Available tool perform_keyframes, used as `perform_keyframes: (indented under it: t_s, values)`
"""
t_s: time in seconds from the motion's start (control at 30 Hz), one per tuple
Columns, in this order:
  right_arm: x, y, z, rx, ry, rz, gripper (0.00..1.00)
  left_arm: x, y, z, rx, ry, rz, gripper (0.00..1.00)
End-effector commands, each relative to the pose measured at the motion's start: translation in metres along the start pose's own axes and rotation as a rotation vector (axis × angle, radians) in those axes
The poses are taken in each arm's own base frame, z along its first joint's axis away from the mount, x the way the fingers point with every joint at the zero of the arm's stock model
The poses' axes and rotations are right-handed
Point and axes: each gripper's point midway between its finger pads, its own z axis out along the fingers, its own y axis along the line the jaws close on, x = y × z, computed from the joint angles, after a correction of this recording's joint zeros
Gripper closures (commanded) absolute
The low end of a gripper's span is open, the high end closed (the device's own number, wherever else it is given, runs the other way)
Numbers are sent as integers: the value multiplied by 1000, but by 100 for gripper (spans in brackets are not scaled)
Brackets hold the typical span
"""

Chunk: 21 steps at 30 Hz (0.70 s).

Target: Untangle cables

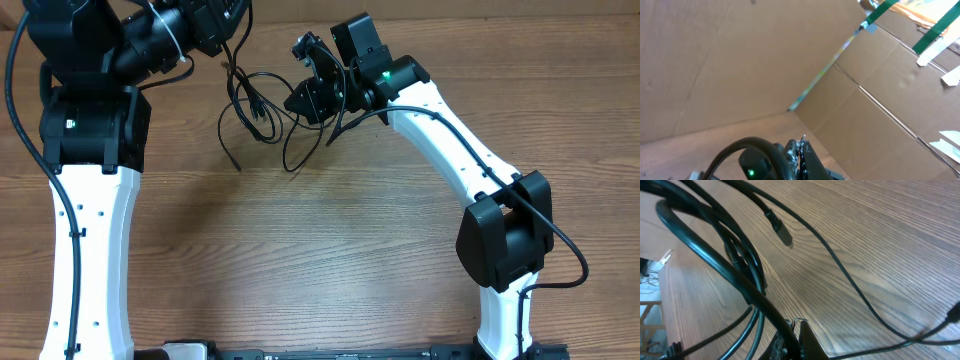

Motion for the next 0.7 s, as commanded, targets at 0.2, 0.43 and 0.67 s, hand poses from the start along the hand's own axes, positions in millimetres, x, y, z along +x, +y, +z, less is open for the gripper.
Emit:
perform_keyframes:
  t_s: [0.2, 0.43, 0.67]
  values:
    - [-11, -62, -61, 332, -39, 84, 96, -6, 12, -12, -117, -22, 78, 96]
    - [-32, -95, -173, 529, -198, 161, 96, 9, 67, -27, -393, 3, 35, 96]
    - [-63, -62, -273, 640, -412, 106, 96, 36, 133, -51, -719, 62, -33, 96]
